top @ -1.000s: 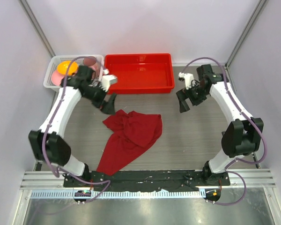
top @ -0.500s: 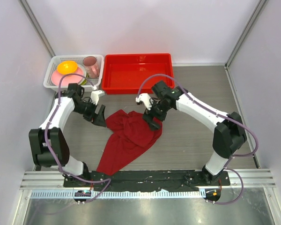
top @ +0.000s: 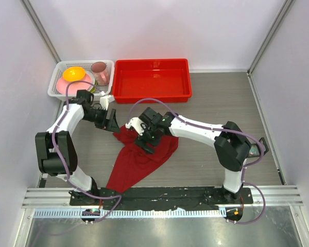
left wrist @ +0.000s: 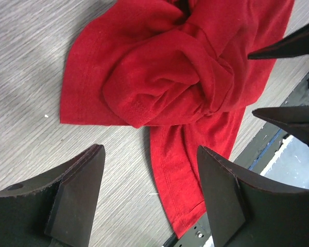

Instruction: Pin the brooch onto the clothing

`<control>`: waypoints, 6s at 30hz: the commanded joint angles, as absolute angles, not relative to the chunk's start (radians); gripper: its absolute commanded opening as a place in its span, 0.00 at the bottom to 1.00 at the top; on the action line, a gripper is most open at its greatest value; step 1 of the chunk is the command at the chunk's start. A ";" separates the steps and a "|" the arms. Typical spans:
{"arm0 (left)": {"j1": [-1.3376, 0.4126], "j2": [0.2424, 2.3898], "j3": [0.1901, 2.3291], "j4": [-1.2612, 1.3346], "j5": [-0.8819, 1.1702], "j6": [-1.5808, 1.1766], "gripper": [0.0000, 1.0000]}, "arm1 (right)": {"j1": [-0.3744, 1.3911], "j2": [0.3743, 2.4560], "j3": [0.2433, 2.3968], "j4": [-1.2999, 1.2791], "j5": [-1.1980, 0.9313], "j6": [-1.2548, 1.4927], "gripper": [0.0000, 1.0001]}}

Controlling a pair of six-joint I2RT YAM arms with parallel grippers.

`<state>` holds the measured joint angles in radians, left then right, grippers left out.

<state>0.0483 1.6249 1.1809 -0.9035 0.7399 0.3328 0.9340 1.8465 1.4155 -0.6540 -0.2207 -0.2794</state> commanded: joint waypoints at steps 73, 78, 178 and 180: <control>-0.528 1.267 1.394 -0.712 0.753 0.655 0.00 | 0.442 1.462 1.603 -1.075 -0.655 -0.592 0.56; -0.531 1.314 1.424 -0.698 0.792 0.594 0.00 | 0.442 1.312 1.496 -0.947 -0.572 -0.647 0.68; -0.499 1.453 0.862 -0.422 0.592 -0.207 0.00 | 0.399 1.744 1.198 -0.801 -0.499 -0.674 0.06; -0.433 1.416 0.934 -0.509 0.621 -0.135 0.00 | 0.397 1.749 1.232 -0.787 -0.456 -0.631 0.01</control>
<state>-0.5488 1.5040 0.7708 -0.2600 0.6098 -0.3431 0.3954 1.7775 1.1904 -0.8337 -0.5053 -0.6941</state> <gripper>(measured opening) 0.013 0.040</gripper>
